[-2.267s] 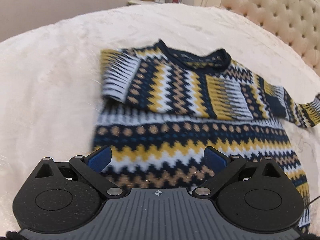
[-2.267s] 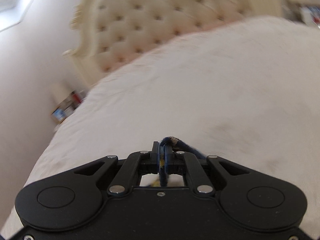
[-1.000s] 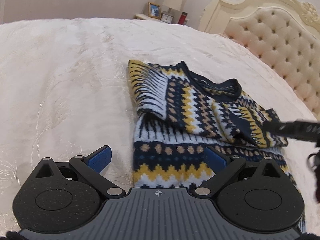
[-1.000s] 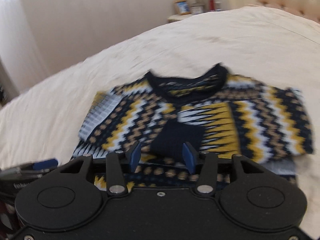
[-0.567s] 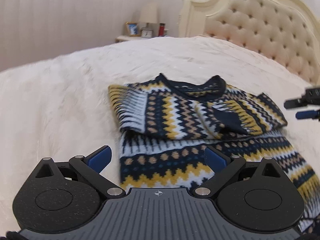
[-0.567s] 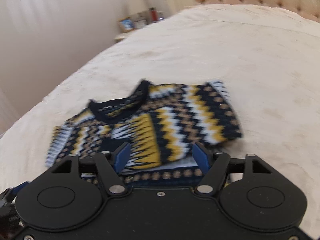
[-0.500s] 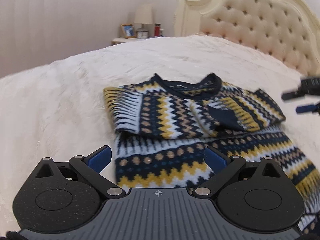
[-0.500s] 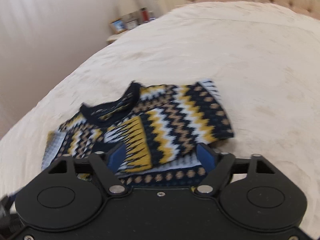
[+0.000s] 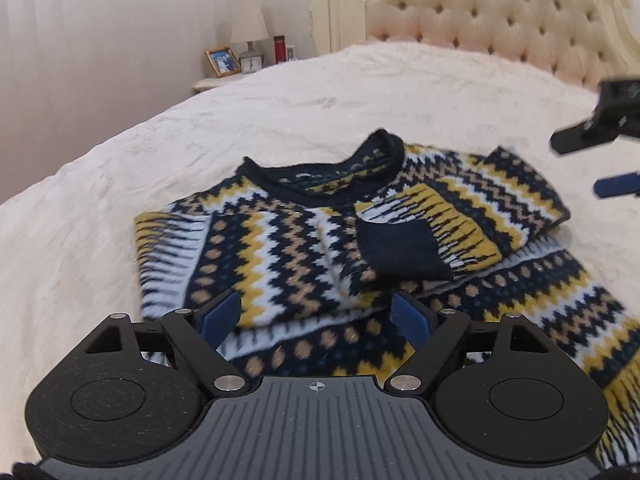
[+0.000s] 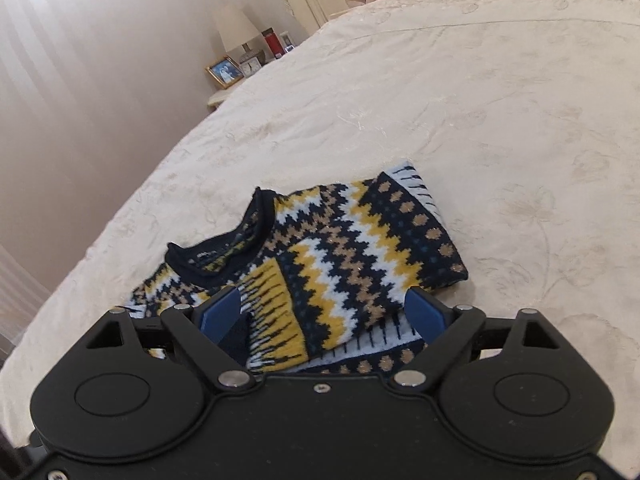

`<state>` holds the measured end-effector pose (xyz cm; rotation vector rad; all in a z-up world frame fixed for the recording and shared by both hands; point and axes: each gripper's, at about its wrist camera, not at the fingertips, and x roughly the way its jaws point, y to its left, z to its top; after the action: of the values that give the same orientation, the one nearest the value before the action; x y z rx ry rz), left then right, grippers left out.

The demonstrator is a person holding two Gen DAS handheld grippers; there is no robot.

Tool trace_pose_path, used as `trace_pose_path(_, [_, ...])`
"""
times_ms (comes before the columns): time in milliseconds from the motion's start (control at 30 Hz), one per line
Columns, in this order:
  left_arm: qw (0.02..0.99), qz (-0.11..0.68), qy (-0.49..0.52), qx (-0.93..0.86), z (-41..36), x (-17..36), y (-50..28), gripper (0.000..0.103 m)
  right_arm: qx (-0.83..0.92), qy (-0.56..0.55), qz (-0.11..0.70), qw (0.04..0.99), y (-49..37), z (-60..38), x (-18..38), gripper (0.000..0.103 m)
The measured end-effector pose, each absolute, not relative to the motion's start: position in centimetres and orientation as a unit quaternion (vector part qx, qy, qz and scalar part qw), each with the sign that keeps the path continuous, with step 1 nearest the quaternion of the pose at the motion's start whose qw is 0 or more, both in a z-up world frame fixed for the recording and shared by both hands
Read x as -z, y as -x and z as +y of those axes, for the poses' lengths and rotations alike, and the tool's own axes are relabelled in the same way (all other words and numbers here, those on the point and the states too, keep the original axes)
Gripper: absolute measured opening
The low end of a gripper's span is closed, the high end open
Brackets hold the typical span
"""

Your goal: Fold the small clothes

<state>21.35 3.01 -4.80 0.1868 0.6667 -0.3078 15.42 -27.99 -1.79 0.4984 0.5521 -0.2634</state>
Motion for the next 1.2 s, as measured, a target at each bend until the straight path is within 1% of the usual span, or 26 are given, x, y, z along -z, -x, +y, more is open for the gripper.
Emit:
trace_pose_path(167, [0.919, 0.332, -0.146, 0.152, 0.1, 6.3, -23.0, 0.077, 0.127, -0.268, 0.258, 0.919, -14.9, -28.8, 1.6, 0.090])
trace_pose_path(267, [0.916, 0.344, -0.149, 0.142, -0.7, 7.2, -24.4, 0.073, 0.124, -0.279, 0.253, 0.918, -14.7, -29.1, 1.5, 0.090])
trace_pose_path(433, [0.932, 0.343, -0.072, 0.093, 1.3, 6.5, -26.2, 0.073, 0.123, -0.293, 0.246, 0.916, -14.5, -29.6, 1.5, 0.090])
trace_pose_path(567, [0.926, 0.371, 0.009, 0.073, 4.0, 6.6, -27.5, 0.073, 0.118, -0.298, 0.244, 0.915, -14.5, -29.5, 1.4, 0.090])
trace_pose_path(767, [0.925, 0.369, 0.029, 0.086, 4.6, 7.0, -27.9, 0.073, 0.108, -0.298, 0.249, 0.915, -14.7, -29.1, 1.5, 0.090])
trace_pose_path(933, [0.931, 0.350, 0.046, 0.097, 4.3, 6.4, -28.0, 0.073, 0.110, -0.306, 0.248, 0.913, -14.7, -29.3, 1.5, 0.090])
trace_pose_path(1033, [0.932, 0.347, 0.074, 0.073, 5.0, 6.1, -28.1, 0.073, 0.113, -0.310, 0.245, 0.912, -14.5, -29.5, 1.5, 0.090])
trace_pose_path(1200, [0.920, 0.366, 0.130, 0.048, 7.2, 6.7, -28.8, 0.072, 0.111, -0.313, 0.243, 0.911, -14.5, -29.5, 1.5, 0.090])
